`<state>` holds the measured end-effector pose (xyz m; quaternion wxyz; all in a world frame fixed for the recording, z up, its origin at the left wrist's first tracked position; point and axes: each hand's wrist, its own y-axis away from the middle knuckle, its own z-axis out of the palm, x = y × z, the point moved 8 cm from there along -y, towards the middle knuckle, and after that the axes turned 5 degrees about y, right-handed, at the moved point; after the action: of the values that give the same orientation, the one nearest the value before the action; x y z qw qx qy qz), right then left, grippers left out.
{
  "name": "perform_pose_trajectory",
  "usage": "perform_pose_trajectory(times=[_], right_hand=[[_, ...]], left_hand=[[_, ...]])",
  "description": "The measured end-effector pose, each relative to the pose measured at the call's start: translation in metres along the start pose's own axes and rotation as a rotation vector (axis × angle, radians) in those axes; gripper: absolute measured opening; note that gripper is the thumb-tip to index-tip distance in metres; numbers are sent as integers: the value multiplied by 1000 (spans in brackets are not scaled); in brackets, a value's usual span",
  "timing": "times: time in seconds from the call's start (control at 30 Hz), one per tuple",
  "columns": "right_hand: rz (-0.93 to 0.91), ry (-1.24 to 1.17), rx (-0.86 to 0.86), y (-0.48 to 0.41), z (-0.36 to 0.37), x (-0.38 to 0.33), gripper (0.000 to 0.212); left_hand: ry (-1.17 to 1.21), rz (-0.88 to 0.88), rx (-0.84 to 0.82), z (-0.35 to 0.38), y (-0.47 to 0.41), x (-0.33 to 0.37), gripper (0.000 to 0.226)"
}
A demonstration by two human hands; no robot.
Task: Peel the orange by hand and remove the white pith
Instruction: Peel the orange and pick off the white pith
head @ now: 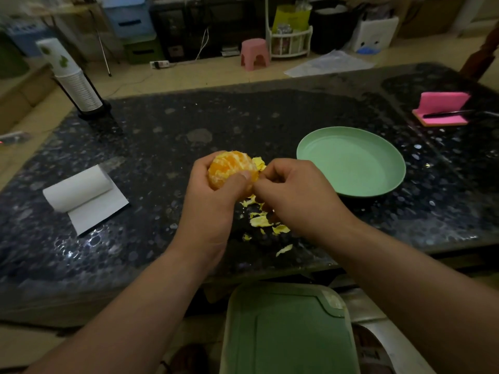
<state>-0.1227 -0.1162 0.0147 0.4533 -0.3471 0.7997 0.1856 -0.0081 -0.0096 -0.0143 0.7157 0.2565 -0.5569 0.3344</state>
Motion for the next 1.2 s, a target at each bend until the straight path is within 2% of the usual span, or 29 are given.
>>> perform_pose_trajectory(times=[0.2,0.33,0.47,0.57,0.7,0.83,1.03,1.2], right_hand=[[36,-226,-92,-1,5,3,9],[51,-345,-152,-4,6,7,15],[88,-426,-211,-6,10,10,15],[93,-411,-228,-8,10,10,22],[42,-271,-197,-6,6,8,31],[-47,-99,-113,-5,-1,3,20],[-96,-59,-121,-6,0,-1,16],[-111,-72,-123,-8,-1,1,16]], left_hand=[[292,-181,-37,0,-2,-6,61],[397,-265,-92,7,0,-7,46],[398,-272,-128,9,0,-6,32],[374,-255,-99,5,-2,-6,31],[335,-223,-41,-1,-5,-6,61],[259,-183,-40,-1,-4,-4,62],[114,-94,-54,3,0,5,71],[102,-99,-57,7,1,7,71]])
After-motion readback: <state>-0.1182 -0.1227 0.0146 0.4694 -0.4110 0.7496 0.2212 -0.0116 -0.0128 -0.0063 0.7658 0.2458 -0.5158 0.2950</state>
